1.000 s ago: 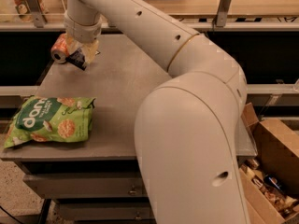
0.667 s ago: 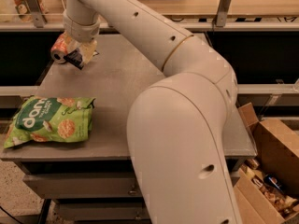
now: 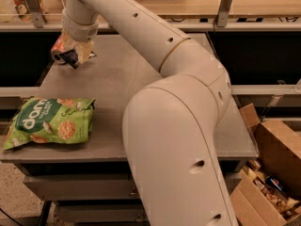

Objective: Move rxbar blueberry near coke can

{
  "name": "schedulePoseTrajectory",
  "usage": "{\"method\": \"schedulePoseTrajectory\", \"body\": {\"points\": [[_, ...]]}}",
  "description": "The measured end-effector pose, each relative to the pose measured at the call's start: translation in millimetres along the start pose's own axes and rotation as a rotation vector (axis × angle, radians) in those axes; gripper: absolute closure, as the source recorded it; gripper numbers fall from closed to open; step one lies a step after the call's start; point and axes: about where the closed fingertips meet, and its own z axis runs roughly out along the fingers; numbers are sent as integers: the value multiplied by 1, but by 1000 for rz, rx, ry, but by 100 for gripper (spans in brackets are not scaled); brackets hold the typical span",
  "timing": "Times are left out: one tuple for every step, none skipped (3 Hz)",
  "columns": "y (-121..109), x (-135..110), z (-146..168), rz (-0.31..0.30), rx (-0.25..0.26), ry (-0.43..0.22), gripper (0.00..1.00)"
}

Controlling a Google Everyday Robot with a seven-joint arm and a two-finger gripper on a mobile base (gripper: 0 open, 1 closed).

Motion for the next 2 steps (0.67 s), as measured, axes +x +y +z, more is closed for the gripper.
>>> {"method": "schedulePoseTrajectory", "body": {"points": [[-3,-3,-2,31,32,0,36],[-3,-4,2,32,29,-3,12]]}}
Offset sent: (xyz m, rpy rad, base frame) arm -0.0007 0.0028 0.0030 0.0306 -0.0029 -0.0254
